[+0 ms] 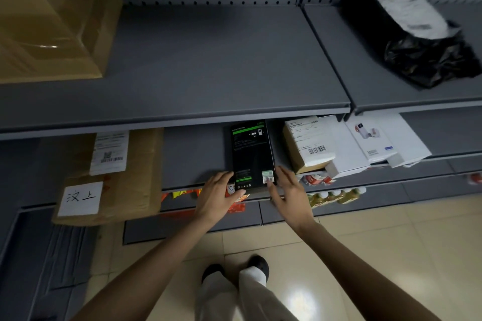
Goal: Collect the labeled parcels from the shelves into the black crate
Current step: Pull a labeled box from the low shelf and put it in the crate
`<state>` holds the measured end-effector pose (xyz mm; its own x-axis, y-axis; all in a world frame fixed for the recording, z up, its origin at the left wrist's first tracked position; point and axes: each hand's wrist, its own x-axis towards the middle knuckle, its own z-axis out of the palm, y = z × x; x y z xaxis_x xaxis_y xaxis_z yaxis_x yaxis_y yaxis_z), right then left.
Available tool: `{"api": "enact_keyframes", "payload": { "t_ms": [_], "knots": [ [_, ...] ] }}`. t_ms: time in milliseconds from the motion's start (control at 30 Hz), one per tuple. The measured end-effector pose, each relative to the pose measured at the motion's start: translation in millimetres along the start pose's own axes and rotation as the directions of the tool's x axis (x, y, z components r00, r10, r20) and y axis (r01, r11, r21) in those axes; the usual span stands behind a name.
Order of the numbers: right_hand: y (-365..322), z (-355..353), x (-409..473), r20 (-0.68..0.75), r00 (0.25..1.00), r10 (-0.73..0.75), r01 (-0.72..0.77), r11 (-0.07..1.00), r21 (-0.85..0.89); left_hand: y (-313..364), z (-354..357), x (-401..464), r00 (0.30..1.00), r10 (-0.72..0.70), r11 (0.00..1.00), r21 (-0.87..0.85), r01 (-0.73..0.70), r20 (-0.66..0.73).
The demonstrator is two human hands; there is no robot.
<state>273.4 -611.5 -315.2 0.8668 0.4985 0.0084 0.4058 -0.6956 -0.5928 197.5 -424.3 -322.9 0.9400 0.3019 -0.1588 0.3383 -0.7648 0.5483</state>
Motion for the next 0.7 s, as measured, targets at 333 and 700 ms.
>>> {"api": "enact_keyframes", "payload": {
  "t_ms": [333,700],
  "knots": [
    [-22.9,-2.0,6.0,-0.057,0.981,-0.185,0.188,0.981,0.055,4.6,-40.1,11.2,0.987,0.060,0.991,0.131,-0.040,-0.151],
    [-18.9,27.2,15.2,-0.019,0.997,-0.080,0.081,0.997,0.019,-18.1,-35.4,-0.2,0.999,-0.040,0.980,0.192,0.045,-0.032]
  ]
}}
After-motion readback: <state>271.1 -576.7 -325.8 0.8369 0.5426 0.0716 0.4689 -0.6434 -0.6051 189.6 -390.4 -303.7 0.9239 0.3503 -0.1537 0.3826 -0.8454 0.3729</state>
